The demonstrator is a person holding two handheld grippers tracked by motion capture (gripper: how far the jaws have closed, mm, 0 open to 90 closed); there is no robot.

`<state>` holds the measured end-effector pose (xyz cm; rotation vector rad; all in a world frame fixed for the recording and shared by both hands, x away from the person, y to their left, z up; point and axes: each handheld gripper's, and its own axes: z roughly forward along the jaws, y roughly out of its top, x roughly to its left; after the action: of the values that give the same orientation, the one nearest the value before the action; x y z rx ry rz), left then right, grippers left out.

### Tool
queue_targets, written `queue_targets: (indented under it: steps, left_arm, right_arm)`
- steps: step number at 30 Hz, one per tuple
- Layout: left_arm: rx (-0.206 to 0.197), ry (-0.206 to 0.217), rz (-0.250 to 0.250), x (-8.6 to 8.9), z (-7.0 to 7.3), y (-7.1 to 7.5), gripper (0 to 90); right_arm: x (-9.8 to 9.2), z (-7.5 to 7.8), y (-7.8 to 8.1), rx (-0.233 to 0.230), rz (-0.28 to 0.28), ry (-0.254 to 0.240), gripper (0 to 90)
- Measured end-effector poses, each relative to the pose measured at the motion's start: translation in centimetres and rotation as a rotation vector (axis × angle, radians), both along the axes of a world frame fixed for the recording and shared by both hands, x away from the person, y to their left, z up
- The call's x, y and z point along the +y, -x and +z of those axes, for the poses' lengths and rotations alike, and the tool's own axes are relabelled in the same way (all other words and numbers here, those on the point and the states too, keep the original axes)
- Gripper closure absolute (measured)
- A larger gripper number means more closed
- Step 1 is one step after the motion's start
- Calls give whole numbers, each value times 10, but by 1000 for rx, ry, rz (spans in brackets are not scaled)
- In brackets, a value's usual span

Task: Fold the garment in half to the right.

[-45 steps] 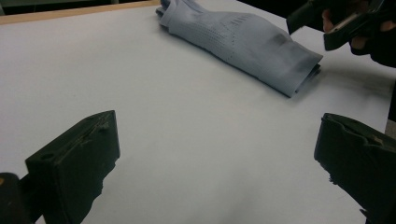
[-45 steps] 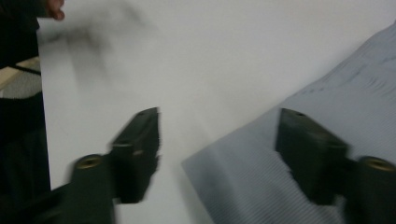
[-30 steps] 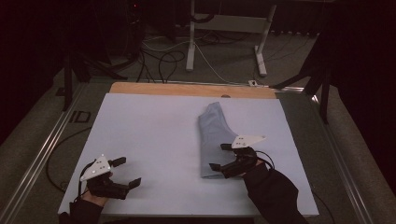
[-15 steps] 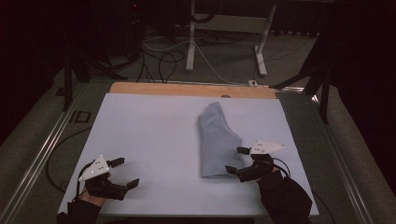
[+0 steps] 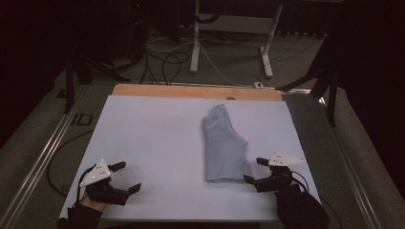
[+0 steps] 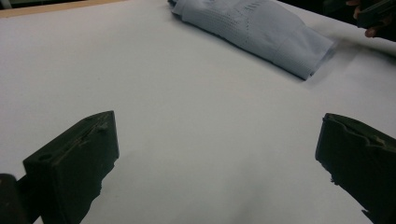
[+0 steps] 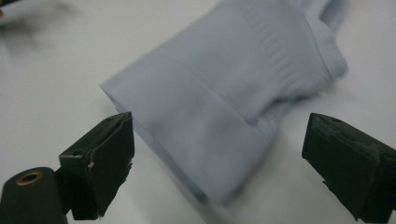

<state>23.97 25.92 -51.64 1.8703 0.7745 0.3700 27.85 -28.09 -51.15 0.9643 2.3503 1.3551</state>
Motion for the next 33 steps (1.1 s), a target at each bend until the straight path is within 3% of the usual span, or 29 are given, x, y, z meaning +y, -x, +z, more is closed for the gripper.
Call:
queue_targets:
  steps: [10, 15, 20, 33]
  left_arm:
    - [-12, -12, 11, 0, -2, 6, 3]
    - [-22, 4, 23, 2, 0, 6, 3]
    - [-15, 10, 65, 5, -1, 4, 3]
    - [-20, -7, 63, 1, -2, 5, 3]
  right_arm:
    - [-17, -12, 13, 3, -71, 40, 94]
    - [-22, -12, 20, -2, -97, 53, 94]
    - [-20, -11, 21, -19, -124, 66, 94]
    - [-15, -13, 19, -23, -109, 73, 95]
